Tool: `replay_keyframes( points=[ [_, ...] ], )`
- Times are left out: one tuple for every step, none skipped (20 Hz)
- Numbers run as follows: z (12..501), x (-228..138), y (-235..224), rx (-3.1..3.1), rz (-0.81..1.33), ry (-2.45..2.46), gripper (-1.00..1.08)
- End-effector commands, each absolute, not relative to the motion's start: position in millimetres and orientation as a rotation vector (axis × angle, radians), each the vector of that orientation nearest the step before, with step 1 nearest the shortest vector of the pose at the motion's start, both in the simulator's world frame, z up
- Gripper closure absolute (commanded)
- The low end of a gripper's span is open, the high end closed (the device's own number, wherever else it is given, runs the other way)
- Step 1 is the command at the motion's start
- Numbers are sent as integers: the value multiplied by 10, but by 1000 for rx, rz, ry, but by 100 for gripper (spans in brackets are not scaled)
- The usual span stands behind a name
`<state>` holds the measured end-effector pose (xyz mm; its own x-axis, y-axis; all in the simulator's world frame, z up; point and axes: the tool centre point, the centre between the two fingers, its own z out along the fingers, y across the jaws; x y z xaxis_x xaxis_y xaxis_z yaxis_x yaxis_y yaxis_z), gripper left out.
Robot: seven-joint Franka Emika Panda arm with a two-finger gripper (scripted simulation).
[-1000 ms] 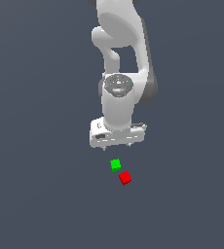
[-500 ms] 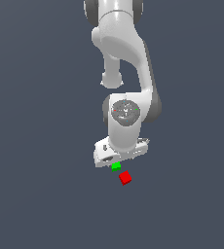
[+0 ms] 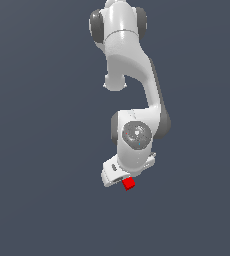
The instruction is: Stack the red cube on top of the green cube.
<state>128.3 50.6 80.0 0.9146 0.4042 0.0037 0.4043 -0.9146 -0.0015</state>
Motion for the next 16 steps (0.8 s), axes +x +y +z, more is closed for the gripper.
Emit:
replay_keyframes(
  points=[
    [761,1333,534,-3066,-4,-677,-92],
    [748,1347,543,-3065,-3,-686,-92],
    [737,1359,551,-3063,-2,-693,-92],
    [728,1370,558,-3062,-2,-700,-92],
    [720,1379,564,-3061,-1,-705,-92],
    [713,1387,569,-3060,-1,-710,-92],
    [708,1393,574,-3059,-1,-713,-92],
    [704,1398,577,-3059,0,-716,-92],
    [702,1401,579,-3058,0,-718,-92],
    [700,1404,580,-3058,0,-719,-92],
    [700,1404,579,-3058,0,-719,-92],
    [700,1399,580,-3058,0,-717,-92],
    [696,1399,580,-3058,0,-717,-92],
    [684,1399,579,-3058,0,-717,-92],
    [665,1399,579,-3058,0,-717,-92],
    [637,1399,578,-3058,0,-717,-92]
  ],
)
